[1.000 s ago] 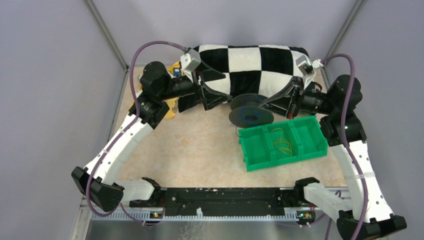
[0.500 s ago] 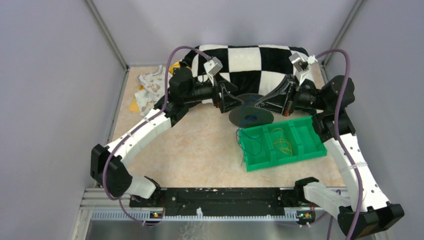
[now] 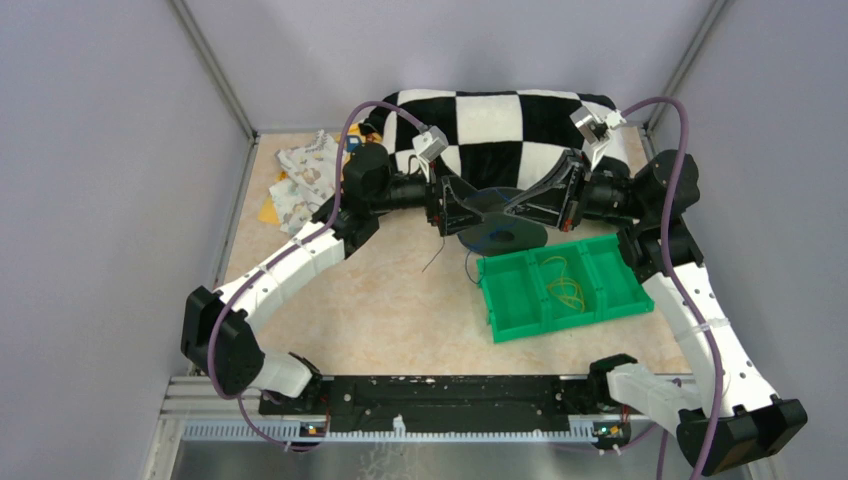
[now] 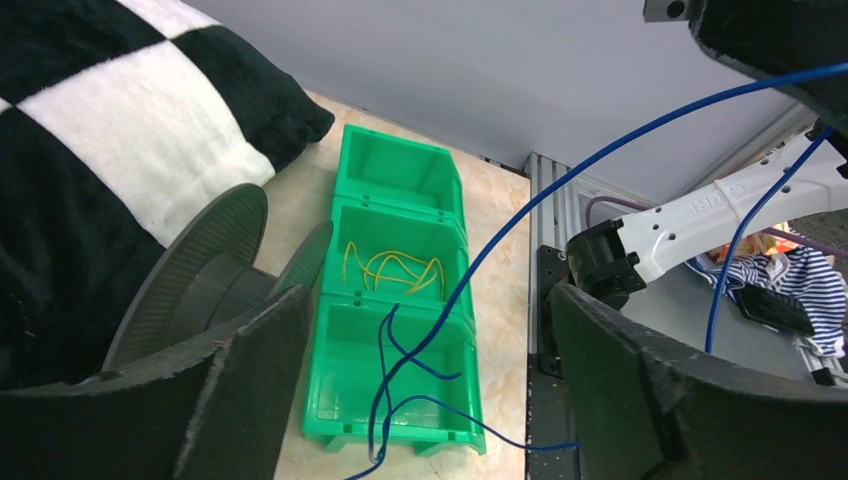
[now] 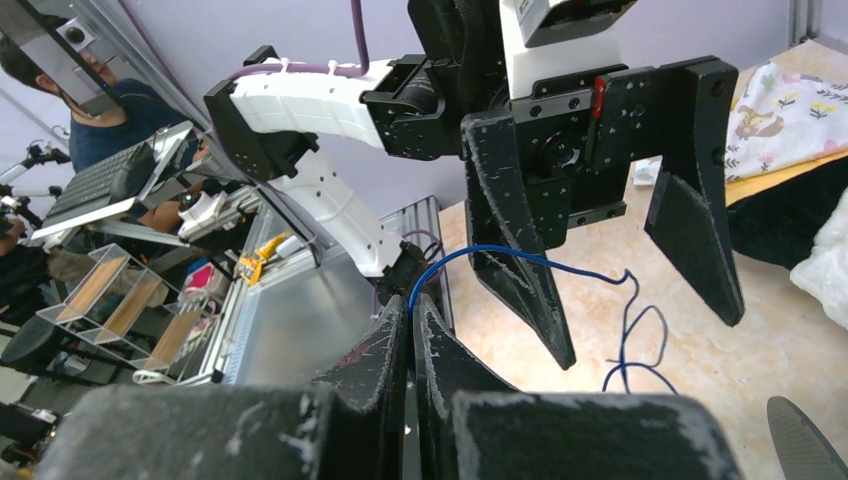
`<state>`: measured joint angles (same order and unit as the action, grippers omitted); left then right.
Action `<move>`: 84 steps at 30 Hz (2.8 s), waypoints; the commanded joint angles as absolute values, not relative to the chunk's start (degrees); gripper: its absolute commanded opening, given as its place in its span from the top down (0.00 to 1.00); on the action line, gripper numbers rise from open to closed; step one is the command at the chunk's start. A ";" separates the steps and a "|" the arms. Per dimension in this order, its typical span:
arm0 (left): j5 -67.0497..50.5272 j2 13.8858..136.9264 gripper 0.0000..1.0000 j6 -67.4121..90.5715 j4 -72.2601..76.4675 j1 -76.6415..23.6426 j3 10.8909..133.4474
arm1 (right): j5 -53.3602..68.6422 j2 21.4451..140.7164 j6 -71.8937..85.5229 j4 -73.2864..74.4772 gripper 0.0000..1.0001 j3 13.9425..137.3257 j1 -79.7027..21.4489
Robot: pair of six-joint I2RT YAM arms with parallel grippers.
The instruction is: Wrap the cables
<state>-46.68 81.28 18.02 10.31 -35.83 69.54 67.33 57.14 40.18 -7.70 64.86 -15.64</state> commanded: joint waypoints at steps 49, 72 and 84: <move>-21.38 68.04 1.00 18.71 7.89 -36.02 84.67 | 24.31 57.86 28.66 4.00 0.01 51.58 -31.40; -11.99 55.18 1.00 16.14 18.45 -35.97 79.13 | -27.49 55.24 30.70 39.39 0.04 59.10 -27.77; -21.44 62.38 1.00 14.56 10.38 -36.00 85.91 | -37.11 45.88 27.76 49.87 0.02 61.53 -26.89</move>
<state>-15.46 57.76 16.60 15.86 -35.83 80.53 -33.10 48.29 30.00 46.63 57.47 -27.46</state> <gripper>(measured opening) 0.012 0.970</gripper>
